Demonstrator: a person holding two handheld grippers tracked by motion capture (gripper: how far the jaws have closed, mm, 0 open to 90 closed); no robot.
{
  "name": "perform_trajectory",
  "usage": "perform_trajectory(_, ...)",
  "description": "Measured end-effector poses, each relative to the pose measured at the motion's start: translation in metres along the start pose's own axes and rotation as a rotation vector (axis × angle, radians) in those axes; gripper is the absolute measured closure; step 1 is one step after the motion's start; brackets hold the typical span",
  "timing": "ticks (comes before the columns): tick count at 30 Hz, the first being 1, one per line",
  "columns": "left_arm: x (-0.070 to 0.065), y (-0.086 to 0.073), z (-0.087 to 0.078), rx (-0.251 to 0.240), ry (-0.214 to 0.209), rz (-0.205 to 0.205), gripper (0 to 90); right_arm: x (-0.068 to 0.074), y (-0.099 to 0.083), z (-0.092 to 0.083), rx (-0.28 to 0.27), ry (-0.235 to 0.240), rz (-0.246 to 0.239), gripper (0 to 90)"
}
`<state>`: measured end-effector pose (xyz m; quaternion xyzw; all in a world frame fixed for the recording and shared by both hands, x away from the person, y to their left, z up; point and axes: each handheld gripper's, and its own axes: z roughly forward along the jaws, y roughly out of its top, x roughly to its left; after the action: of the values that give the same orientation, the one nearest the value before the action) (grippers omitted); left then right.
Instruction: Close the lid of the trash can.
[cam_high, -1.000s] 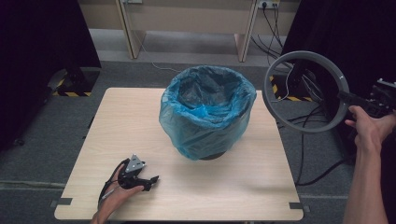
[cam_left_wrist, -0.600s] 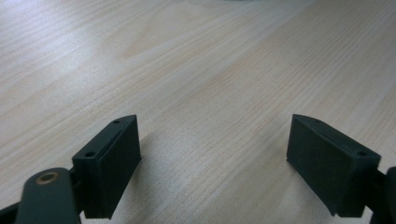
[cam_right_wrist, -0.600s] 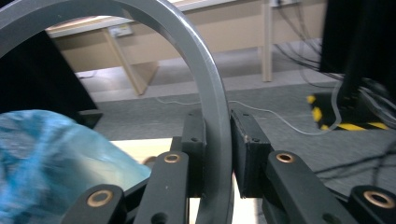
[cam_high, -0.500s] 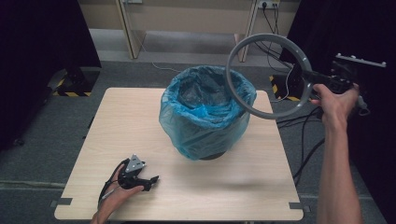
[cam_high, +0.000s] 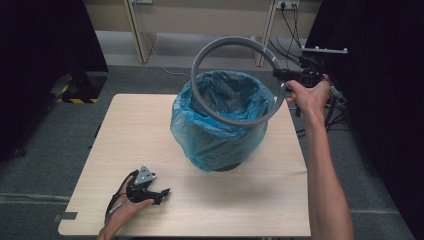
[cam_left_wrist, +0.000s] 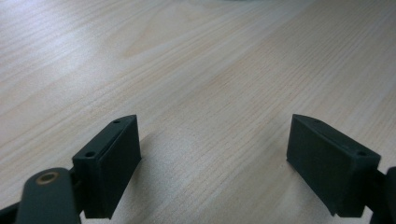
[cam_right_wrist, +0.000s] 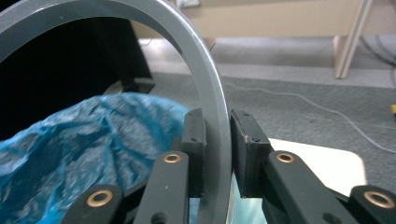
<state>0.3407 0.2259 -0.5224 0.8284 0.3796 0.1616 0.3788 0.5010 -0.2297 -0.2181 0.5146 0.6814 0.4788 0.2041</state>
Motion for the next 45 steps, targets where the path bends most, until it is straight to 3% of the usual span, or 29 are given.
perform_trajectory(4, 0.0, 0.0, 0.0, 0.001, -0.001, 0.0, 16.3, 0.013, -0.002, 0.013, 0.058, 0.027, -0.03, 76.7)
perform_trajectory(9, 0.0, 0.0, 0.0, 0.0, 0.0, 0.0, 16.4, 0.022, -0.005, 0.026, 0.138, 0.018, -0.052, 76.4)
perform_trajectory(17, 0.0, 0.0, 0.0, 0.0, 0.0, 0.0, 16.4, 0.023, -0.008, 0.043, 0.237, -0.046, -0.094, 75.2)
perform_trajectory(21, 0.0, 0.0, 0.0, 0.0, 0.0, 0.0, 16.3, 0.022, -0.008, 0.046, 0.247, -0.05, -0.102, 75.0)
perform_trajectory(25, 0.0, 0.0, 0.0, 0.0, 0.0, 0.0, 16.4, 0.025, -0.01, 0.049, 0.256, -0.073, -0.147, 72.9)
perform_trajectory(28, 0.0, 0.0, 0.0, 0.0, 0.0, 0.0, 16.4, 0.029, -0.013, 0.054, 0.287, -0.127, -0.204, 66.1)
perform_trajectory(29, 0.0, 0.0, 0.0, 0.0, 0.0, 0.0, 16.4, 0.029, -0.014, 0.055, 0.283, -0.14, -0.209, 64.1)
perform_trajectory(32, 0.0, 0.0, 0.0, 0.0, 0.0, 0.0, 16.4, 0.028, -0.015, 0.052, 0.255, -0.116, -0.186, 57.3)
perform_trajectory(37, 0.0, 0.0, 0.0, 0.0, 0.0, 0.0, 16.4, 0.023, -0.013, 0.04, 0.178, -0.068, -0.159, 57.4)
perform_trajectory(39, 0.0, 0.0, 0.0, 0.0, 0.0, 0.0, 16.4, 0.021, -0.012, 0.036, 0.153, -0.052, -0.154, 61.6)
perform_trajectory(44, 0.0, 0.0, 0.0, 0.0, 0.0, 0.0, 16.4, 0.02, -0.022, 0.041, 0.186, -0.064, -0.21, 73.8)
perform_trajectory(45, 0.0, 0.0, 0.0, 0.0, 0.0, 0.0, 16.4, 0.02, -0.024, 0.042, 0.181, -0.061, -0.203, 75.4)
